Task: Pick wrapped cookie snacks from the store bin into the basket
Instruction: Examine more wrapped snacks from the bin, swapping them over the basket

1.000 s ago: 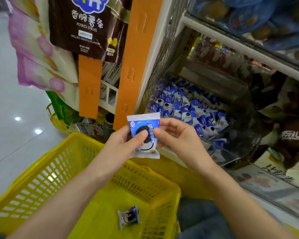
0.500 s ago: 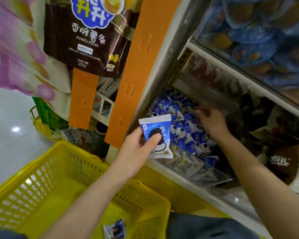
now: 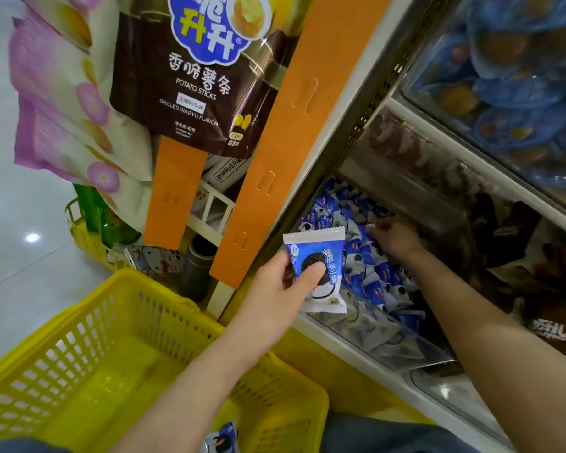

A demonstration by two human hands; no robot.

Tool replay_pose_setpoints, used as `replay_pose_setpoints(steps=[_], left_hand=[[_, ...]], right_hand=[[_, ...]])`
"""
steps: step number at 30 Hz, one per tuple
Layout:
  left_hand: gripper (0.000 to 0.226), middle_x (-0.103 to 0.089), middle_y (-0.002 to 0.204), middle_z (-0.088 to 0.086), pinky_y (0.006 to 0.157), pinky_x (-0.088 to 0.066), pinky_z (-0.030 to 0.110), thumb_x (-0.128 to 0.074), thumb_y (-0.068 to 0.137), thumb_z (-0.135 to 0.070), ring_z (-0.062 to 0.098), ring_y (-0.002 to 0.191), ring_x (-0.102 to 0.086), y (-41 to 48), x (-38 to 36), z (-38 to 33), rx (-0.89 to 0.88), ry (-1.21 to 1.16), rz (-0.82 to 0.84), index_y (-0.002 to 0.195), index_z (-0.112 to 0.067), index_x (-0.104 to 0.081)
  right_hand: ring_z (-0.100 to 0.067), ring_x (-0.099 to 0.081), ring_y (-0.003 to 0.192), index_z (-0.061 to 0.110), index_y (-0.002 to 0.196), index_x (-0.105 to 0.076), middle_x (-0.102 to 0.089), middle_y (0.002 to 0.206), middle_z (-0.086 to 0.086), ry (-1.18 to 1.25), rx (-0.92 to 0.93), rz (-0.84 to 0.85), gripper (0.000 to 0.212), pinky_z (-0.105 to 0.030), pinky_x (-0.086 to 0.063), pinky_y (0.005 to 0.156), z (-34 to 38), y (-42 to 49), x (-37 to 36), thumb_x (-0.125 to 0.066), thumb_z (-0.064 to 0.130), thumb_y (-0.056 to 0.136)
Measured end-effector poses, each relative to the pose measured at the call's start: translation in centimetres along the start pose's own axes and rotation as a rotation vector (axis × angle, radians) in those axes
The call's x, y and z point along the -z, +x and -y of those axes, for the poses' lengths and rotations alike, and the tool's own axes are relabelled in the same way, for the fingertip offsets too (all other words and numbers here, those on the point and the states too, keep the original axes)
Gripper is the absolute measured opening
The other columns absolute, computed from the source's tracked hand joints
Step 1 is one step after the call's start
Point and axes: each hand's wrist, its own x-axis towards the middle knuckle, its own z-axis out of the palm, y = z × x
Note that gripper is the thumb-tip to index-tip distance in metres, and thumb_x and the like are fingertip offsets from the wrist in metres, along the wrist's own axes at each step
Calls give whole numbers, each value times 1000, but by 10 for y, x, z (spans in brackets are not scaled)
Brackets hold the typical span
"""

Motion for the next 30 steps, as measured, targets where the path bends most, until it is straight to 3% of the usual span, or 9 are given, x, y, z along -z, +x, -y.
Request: replay_pose_setpoints(steps=[4,7,10,12,15,19,23,26,30], left_hand=[[26,-66,107,-9,65,-55,22,-52,91,-27,4,90,-66,-3,-2,-2,38,13,-20,118,-30,-53],[22,-67,107,-8,74,-57,28,-49,93,-28,6,91,-66,-7,-3,-3,53,21,-47,114,-32,-53],[26,-66,108,-8,67,-53,16,-46,95,-31,6,89,-67,-14,-4,-5,73,11,-36,121,-31,-50],[28,-65,109,-4,58,-51,13,-45,95,-32,7,86,-68,-19,-5,-7,98,-10,-39,123,-31,-48],[42,-64,112,2,66,-56,25,-51,84,-48,19,95,-66,-25,-5,-11,136,-69,-26,122,-30,-49],[64,-65,114,-5,77,-54,30,-64,67,-61,12,98,-65,-34,-8,-12,167,-114,92,123,-34,-48],[58,-66,115,-10,101,-43,38,-66,71,-48,7,109,-60,-39,-10,-12,150,-70,124,125,-34,-50],[54,-67,114,-5,101,-44,40,-61,73,-40,10,108,-61,-39,-9,-15,139,-92,104,126,-28,-52],[46,-66,115,-1,97,-47,37,-58,85,-28,12,106,-63,-36,-8,-15,136,-142,91,128,-23,-44]], right_hand=[[-17,-52,68,9,96,-60,-54,75,-3,103,120,-298,25,-27,-39,63,0,-18,6,-45,29,97],[-9,-51,60,17,89,-56,-54,70,4,254,255,-472,16,-24,-38,55,4,-41,17,-46,27,96],[3,-51,51,26,69,-50,-54,63,7,475,318,-489,24,-13,-40,51,12,-72,30,-52,25,94],[5,-55,56,25,71,-56,-61,66,5,637,338,-400,22,-12,-45,55,15,-94,37,-53,24,93],[-8,-66,68,13,84,-60,-71,73,3,884,262,-72,13,-18,-54,59,21,-127,36,-53,19,92],[-9,-65,67,6,88,-60,-69,74,0,891,323,219,8,-20,-55,59,30,-165,17,-54,10,91],[-5,-62,66,8,87,-64,-67,78,-2,859,374,206,12,-14,-50,58,36,-181,9,-53,12,91],[-1,-63,83,26,99,-64,-68,95,8,771,368,98,15,-15,-53,67,35,-178,11,-51,21,93],[-1,-62,95,22,120,-58,-67,111,7,636,245,302,35,-13,-48,70,27,-170,9,-56,36,88]])
